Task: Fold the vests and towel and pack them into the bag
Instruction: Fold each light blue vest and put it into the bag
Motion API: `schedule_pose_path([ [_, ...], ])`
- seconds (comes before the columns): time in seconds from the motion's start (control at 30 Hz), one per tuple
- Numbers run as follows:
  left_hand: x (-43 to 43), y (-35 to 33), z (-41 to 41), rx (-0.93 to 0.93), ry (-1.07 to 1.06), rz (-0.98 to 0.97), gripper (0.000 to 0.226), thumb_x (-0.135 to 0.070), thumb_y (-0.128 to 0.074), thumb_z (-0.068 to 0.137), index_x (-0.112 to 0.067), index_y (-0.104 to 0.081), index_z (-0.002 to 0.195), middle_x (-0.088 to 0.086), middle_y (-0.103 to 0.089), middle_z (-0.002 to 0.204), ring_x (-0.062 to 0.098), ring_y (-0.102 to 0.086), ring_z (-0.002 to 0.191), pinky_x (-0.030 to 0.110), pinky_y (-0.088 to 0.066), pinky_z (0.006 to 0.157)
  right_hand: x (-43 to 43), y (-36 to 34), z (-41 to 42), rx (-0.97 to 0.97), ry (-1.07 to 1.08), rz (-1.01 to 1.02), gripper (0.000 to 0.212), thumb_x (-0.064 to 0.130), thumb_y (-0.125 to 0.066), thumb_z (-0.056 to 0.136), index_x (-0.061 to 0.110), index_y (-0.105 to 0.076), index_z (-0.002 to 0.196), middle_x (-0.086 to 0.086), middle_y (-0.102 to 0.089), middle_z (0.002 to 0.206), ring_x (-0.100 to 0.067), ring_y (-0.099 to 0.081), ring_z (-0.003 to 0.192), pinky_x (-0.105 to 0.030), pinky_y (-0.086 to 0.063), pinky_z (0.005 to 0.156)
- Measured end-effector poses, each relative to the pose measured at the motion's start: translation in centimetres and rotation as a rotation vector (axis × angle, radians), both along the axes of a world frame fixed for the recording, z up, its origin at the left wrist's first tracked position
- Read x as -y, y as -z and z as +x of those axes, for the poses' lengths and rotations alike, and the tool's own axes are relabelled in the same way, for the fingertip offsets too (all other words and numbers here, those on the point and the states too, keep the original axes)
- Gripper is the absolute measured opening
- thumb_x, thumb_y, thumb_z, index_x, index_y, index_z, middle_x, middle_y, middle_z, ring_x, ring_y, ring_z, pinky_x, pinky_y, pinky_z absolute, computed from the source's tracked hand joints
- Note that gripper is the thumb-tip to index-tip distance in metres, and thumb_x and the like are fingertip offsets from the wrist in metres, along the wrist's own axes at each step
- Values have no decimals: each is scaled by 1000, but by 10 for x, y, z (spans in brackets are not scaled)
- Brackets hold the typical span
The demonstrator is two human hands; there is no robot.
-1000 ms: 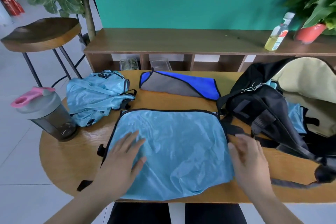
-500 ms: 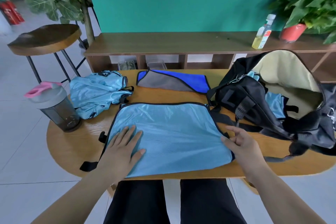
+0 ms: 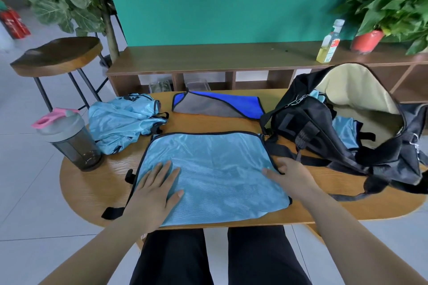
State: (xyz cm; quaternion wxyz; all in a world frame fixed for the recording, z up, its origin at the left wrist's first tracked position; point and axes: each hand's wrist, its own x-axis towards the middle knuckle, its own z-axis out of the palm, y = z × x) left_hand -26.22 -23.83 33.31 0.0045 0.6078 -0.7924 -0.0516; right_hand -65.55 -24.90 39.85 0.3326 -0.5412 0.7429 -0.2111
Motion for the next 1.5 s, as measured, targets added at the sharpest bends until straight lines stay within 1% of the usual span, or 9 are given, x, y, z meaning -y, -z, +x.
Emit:
schedule_pose_path([
  [0.17,-1,-1,-1,-6,-4,-20,87,-84,18,88,-43,7,165,-15,22,171,7,29,155,27,22,122,17,-12,-11,124,-47,66,20,44,-87,83,24,-82,85,-6,-74,85,-18,-67,83,-34,-50,72],
  [0.3,0,2,0,-10,-6,-30,83,-82,12,93,-43,3,165,-14,20,172,8,26,156,31,17,125,14,-22,-16,286,-73,46,26,39,-77,95,14,-71,99,12,-67,73,-4,-61,67,-23,-45,62],
  [0.4,1,2,0,0,-8,-28,79,-81,8,95,-44,5,165,-14,22,171,7,27,156,32,15,126,18,-16,-19,379,-48,48,23,40,-73,98,21,-68,110,2,-78,96,-15,-74,88,-41,-59,84],
  [0.5,0,0,-1,-9,-13,-21,77,-80,6,95,-45,8,164,-15,25,170,6,30,155,30,18,125,18,-11,-23,609,46,83,26,34,-75,98,19,-66,118,-9,-76,115,-20,-74,100,-43,-61,84],
  [0.63,0,-1,-1,2,-17,-2,77,-79,5,95,-44,9,164,-15,25,170,7,30,155,32,17,125,4,-9,-33,899,18,114,56,34,-81,90,32,-60,142,1,-70,136,-22,-63,129,-53,-57,101],
  [0.9,8,-19,-11,-35,-23,43,88,-80,0,91,-37,-7,167,-11,7,175,14,18,160,38,8,130,-16,-8,-40,854,-117,150,81,13,-84,86,40,-45,152,-13,-71,133,-30,-68,124,-55,-44,116],
  [1.13,66,-58,-144,-333,297,-15,55,-40,-37,112,-28,-27,165,-10,-17,174,12,-7,161,38,-12,131,-10,-11,-27,843,-34,-47,68,23,-79,92,47,-48,148,2,-73,130,-17,-69,122,-45,-50,106],
  [1.33,104,-33,-204,-106,336,157,58,-49,-18,113,-33,-9,168,-10,1,176,14,8,162,42,0,131,-11,1,-13,977,25,62,60,42,-73,93,53,-49,147,11,-66,142,-13,-64,129,-46,-49,111],
  [1.5,101,-10,-213,20,279,101,65,-60,-5,108,-36,7,167,-7,22,173,20,29,157,50,8,129,-25,4,-21,944,-77,115,68,44,-63,99,55,-27,156,3,-70,136,-29,-70,120,-55,-56,101],
])
